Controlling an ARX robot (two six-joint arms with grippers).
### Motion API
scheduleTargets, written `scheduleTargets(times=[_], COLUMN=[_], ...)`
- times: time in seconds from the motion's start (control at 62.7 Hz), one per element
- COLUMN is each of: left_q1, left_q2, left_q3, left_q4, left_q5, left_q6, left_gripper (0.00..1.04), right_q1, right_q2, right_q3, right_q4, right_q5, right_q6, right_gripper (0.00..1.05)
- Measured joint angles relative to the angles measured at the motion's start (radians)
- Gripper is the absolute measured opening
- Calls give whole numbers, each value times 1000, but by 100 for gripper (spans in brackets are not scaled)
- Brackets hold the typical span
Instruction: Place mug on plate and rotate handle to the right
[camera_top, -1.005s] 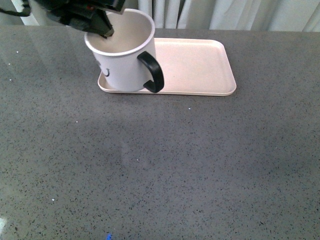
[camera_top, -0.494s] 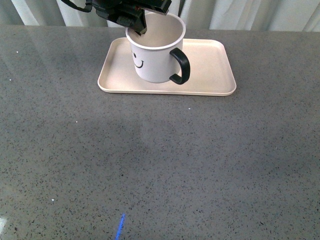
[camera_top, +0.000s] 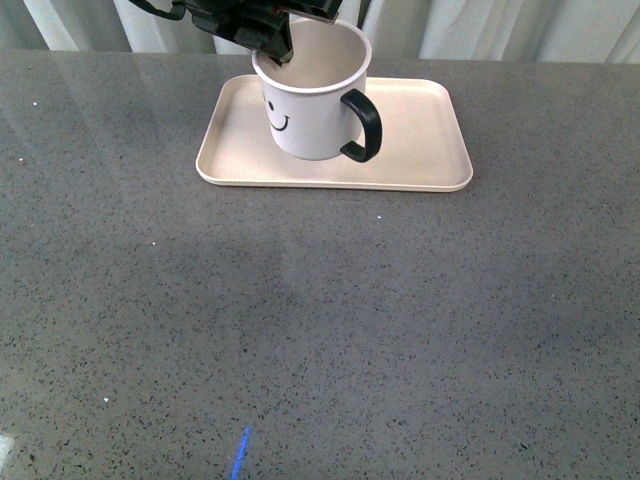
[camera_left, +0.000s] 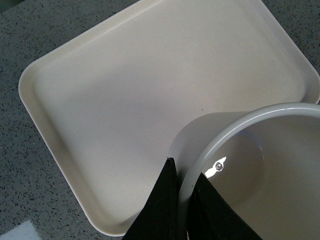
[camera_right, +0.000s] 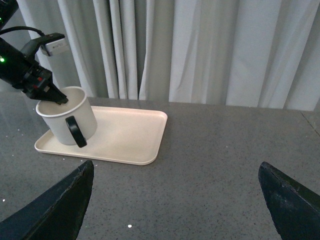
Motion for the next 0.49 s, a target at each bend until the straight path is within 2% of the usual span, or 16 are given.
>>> scheduleTargets(times=[0.207, 0.494], left_q1=[0, -4], left_q2=[2, 184], left_q3=[5, 279], left_q4=[-9, -160], left_q5=[6, 46], left_q6=[1, 25], left_gripper=[2, 2], right_q1=[0, 0], right_q2=[0, 0], right_q3=[0, 0], right_q4=[0, 0], right_q5=[0, 0], right_q6=[0, 0], right_gripper=[96, 96])
